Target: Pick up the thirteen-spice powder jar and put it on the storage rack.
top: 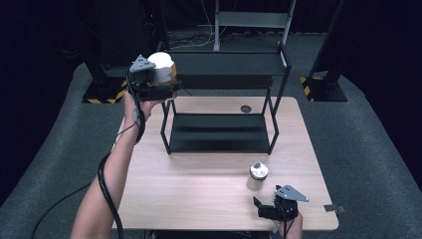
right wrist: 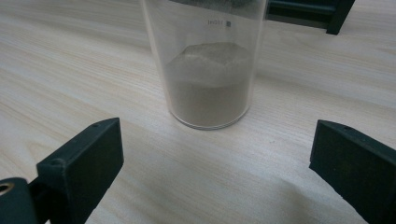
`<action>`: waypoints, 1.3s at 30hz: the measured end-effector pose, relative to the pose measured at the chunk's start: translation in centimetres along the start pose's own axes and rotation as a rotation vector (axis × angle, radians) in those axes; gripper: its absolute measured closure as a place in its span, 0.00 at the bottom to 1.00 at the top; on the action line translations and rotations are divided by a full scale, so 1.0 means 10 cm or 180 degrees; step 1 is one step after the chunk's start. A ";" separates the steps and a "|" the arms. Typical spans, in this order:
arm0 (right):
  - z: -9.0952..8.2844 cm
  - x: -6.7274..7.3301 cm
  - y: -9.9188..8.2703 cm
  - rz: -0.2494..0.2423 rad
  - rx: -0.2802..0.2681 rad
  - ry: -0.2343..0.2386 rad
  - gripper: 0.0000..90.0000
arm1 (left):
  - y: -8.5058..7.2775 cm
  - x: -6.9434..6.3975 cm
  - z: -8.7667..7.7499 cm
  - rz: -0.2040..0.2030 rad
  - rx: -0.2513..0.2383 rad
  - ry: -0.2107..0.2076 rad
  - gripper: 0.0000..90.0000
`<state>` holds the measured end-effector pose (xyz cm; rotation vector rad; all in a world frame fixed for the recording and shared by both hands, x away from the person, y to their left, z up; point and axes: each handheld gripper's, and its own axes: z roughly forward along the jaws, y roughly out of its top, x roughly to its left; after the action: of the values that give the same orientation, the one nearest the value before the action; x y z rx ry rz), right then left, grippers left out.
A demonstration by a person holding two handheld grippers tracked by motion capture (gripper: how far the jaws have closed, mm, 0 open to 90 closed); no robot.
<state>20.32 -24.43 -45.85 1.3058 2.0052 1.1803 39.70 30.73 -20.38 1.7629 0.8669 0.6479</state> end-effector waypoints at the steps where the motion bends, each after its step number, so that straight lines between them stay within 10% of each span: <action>1: 0.00 0.00 0.00 -0.0001 -0.0001 0.0000 0.02 | 0.03 -0.01 0.00 0.0019 0.0004 0.0000 0.33; 39: 0.00 -0.01 0.01 0.0010 0.0014 0.0016 0.02 | 0.36 0.06 0.02 -0.0046 -0.0019 0.0100 0.33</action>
<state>20.43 -24.51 -45.81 1.3099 2.0111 1.1823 41.14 30.32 -17.06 1.7437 0.8976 0.6694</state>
